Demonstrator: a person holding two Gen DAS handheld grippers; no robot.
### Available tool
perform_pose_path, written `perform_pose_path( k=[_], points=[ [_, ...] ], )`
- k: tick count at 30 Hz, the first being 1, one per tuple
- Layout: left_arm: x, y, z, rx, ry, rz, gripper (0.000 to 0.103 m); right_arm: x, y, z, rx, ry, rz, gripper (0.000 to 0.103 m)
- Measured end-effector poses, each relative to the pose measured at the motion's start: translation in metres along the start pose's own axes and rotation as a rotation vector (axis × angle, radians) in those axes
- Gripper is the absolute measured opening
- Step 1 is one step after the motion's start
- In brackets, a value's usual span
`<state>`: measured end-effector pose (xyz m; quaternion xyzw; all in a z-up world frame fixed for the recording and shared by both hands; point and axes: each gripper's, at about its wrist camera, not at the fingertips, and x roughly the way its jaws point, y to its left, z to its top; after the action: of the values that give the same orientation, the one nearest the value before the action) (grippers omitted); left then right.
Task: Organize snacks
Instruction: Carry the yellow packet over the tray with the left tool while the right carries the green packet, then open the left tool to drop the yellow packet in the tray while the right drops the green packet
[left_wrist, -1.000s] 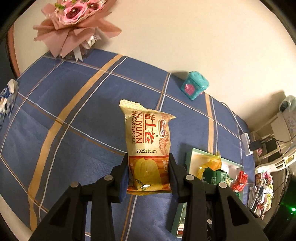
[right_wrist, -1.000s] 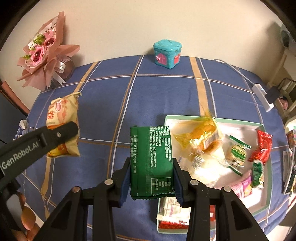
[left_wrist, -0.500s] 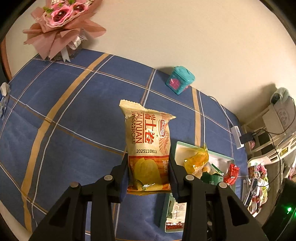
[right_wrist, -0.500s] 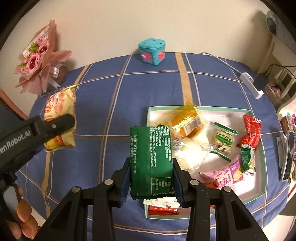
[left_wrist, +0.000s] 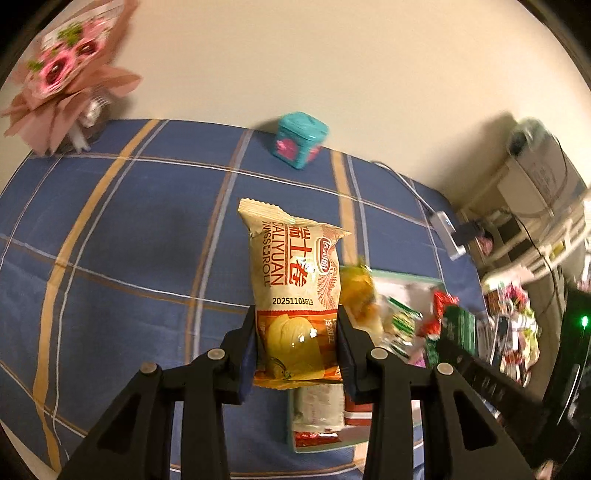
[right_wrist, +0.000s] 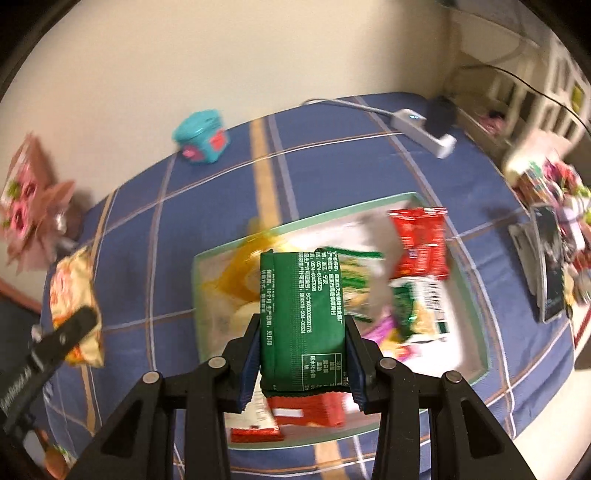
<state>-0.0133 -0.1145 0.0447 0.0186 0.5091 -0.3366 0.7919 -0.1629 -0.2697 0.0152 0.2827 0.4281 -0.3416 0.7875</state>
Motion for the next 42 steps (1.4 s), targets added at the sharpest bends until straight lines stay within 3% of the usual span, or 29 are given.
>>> perform_pose_path(
  k=[7,14,24,33,40,42],
  points=[
    [0.014,-0.042,-0.012,0.124,0.035,0.012,0.039,-0.005,-0.039,0.010,0.069,-0.025,-0.010,0.043],
    [0.042,-0.063,-0.028,0.192,0.118,0.034,0.039,0.012,-0.046,0.010,0.078,0.026,-0.010,0.043],
    [0.073,-0.076,-0.049,0.238,0.229,0.038,0.039,0.022,-0.047,0.007,0.074,0.060,-0.021,0.043],
    [0.089,-0.082,-0.058,0.262,0.266,0.044,0.039,0.022,-0.045,0.006,0.071,0.065,-0.023,0.043],
    [0.104,-0.076,-0.064,0.246,0.317,0.054,0.052,0.024,-0.045,0.006,0.076,0.074,-0.020,0.049],
    [0.102,-0.076,-0.063,0.238,0.317,0.053,0.060,0.024,-0.044,0.006,0.071,0.074,-0.021,0.051]
  ],
)
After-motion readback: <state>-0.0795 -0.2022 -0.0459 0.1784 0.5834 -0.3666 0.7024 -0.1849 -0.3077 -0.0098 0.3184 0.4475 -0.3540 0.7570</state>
